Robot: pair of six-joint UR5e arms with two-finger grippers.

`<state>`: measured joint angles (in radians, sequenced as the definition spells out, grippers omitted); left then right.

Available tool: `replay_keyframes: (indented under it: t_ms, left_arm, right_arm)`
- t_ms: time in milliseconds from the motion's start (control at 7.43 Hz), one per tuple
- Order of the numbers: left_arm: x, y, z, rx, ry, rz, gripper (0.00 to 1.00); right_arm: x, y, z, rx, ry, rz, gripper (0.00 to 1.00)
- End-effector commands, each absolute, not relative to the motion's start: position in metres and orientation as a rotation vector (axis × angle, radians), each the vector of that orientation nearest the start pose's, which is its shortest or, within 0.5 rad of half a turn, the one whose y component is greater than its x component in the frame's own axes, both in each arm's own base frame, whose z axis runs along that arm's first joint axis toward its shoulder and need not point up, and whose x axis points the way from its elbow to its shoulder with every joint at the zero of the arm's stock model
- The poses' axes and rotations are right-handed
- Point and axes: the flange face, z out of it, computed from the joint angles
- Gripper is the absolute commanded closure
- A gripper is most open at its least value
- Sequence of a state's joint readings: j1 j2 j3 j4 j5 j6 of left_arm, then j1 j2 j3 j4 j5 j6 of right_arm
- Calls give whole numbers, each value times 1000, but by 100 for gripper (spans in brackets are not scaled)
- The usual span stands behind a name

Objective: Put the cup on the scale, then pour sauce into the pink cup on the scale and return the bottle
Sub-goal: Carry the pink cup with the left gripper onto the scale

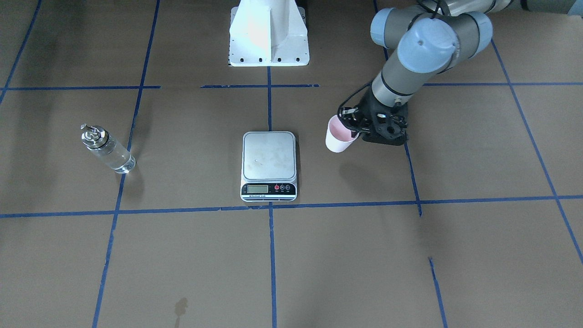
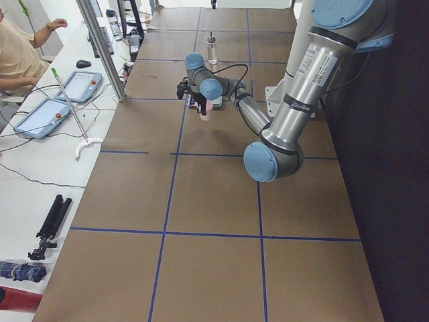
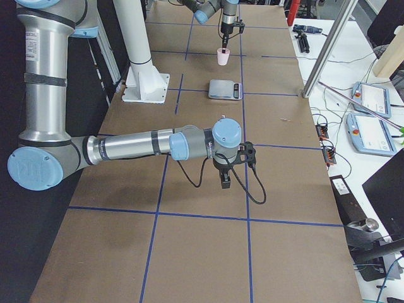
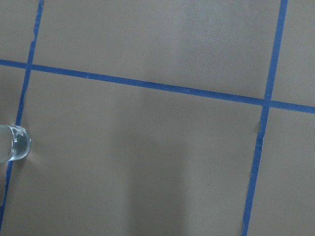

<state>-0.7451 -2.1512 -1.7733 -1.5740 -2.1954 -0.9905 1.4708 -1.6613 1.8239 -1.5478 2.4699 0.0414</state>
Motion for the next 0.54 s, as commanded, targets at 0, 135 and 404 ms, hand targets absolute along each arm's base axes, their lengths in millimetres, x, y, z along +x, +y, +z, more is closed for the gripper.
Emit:
replay_keyframes:
  t_ms: [0, 135, 404]
  left_arm:
    - [490, -476, 177, 35, 939, 54, 100]
    - [513, -476, 170, 32, 923, 44, 100]
    - [536, -482, 154, 26, 940, 40, 100]
  right_arm:
    - [9, -461, 565, 109, -908, -139, 0]
    - [9, -461, 565, 109, -908, -139, 0]
    - [9, -461, 565, 108, -910, -138, 0]
